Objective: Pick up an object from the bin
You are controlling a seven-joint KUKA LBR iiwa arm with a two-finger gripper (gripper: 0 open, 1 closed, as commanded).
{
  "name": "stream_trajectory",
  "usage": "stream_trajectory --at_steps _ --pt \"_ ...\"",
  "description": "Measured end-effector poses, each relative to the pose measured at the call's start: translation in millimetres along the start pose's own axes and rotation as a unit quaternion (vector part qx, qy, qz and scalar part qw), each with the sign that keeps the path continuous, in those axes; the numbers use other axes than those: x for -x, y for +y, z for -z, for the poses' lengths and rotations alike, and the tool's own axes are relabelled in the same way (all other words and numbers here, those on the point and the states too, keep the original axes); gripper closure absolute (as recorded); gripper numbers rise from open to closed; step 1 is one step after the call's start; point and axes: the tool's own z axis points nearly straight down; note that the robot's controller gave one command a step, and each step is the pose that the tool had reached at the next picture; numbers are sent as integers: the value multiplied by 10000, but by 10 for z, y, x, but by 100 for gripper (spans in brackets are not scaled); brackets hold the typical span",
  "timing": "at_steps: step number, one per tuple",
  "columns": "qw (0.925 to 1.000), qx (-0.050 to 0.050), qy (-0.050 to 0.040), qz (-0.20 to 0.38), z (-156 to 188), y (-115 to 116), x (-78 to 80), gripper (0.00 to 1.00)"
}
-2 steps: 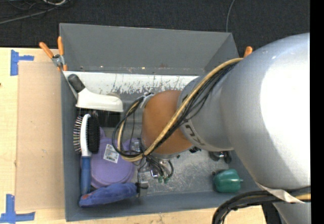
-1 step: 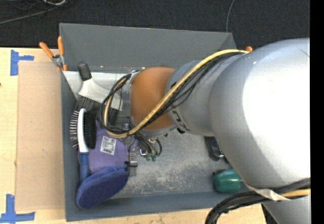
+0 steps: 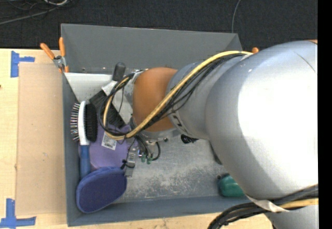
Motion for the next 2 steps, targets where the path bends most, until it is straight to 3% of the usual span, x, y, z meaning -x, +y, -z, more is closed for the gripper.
stream_trajectory --at_steps 1,2 --pt "9990 -26 -34 -439 12 59 -281 0" --pt "9997 -30 -120 191 37 60 -718 0"
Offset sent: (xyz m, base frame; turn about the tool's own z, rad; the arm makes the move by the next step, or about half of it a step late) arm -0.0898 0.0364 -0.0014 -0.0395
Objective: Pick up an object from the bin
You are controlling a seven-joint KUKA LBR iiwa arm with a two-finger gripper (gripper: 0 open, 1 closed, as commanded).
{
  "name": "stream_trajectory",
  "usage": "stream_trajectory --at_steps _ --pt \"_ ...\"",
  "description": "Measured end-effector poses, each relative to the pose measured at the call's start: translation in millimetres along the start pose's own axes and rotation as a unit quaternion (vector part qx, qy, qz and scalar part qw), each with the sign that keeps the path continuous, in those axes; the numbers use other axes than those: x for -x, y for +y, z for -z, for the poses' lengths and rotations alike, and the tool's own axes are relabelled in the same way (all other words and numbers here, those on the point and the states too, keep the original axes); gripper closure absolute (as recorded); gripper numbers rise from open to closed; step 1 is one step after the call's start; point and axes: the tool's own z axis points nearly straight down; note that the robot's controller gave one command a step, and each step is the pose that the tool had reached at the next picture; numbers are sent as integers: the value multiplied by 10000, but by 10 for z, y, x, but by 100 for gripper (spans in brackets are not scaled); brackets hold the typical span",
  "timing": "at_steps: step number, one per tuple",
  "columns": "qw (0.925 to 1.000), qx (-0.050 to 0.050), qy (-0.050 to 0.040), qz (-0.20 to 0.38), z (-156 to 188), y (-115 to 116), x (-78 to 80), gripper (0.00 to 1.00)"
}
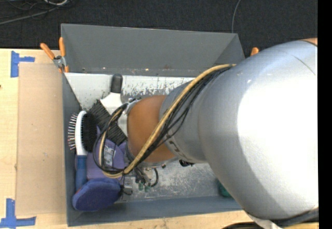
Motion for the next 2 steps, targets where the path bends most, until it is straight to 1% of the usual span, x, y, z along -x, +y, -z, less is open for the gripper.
stream_trajectory --at_steps 1,2 --pt "9999 -17 123 44 676 -311 -127 0" --pt "10000 31 25 -33 755 -169 142 0"
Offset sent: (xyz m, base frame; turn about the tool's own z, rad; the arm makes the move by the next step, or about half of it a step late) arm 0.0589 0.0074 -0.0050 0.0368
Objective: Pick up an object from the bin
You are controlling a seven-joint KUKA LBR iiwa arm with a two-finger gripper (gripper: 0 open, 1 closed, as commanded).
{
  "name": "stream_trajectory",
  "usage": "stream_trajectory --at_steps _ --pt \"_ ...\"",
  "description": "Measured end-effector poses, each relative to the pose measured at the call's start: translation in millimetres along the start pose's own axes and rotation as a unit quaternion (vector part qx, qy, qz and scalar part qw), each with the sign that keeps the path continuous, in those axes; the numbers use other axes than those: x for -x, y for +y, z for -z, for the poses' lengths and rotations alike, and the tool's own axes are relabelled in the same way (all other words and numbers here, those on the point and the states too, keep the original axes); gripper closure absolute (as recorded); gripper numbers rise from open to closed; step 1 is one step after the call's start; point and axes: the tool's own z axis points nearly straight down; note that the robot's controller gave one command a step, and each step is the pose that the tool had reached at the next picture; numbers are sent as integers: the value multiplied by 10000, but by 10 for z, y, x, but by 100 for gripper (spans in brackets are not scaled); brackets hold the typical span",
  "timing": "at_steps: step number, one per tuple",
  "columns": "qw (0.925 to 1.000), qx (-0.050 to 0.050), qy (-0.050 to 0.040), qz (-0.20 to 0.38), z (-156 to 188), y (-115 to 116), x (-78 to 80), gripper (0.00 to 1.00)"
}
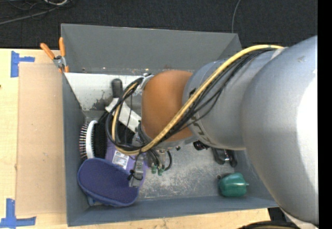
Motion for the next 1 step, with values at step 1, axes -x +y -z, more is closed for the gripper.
stream_trajectory --at_steps 1 --pt "9974 -31 55 717 -438 103 -199 0"
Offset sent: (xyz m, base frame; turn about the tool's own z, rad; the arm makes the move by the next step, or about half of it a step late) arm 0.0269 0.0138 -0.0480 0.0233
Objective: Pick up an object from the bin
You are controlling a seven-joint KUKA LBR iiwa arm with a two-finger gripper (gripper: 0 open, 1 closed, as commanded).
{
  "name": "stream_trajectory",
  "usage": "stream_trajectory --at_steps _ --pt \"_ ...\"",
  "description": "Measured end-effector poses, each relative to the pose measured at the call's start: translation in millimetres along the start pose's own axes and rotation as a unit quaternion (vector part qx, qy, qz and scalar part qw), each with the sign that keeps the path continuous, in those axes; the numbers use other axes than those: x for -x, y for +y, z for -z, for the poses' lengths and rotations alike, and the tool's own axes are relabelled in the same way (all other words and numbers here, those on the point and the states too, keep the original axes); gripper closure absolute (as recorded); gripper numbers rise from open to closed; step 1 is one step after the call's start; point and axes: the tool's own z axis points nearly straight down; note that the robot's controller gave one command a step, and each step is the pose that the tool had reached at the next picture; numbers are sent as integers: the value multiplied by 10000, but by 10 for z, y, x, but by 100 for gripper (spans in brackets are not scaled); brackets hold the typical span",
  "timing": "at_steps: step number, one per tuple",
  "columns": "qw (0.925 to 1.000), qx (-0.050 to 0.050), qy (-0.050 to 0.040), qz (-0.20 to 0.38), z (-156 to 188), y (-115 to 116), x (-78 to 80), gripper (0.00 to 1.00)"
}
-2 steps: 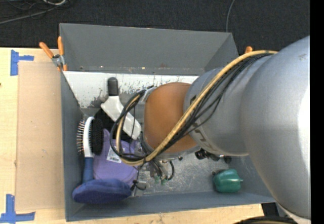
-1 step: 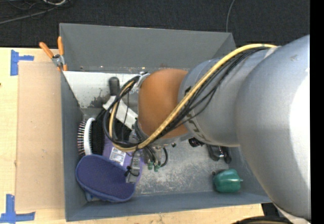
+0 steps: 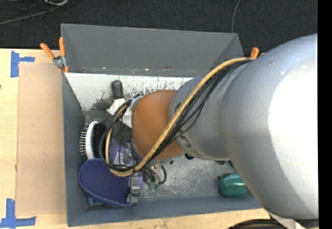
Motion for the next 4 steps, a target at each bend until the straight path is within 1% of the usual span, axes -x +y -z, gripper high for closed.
stream_trajectory --at_steps 1,2,3,4 --pt "9989 -4 18 -458 -42 12 244 0" --pt "9995 -29 21 -303 -214 233 118 0" --pt "9995 -18 57 318 -310 236 251 0" --pt "9947 -14 31 1032 -334 266 234 0"
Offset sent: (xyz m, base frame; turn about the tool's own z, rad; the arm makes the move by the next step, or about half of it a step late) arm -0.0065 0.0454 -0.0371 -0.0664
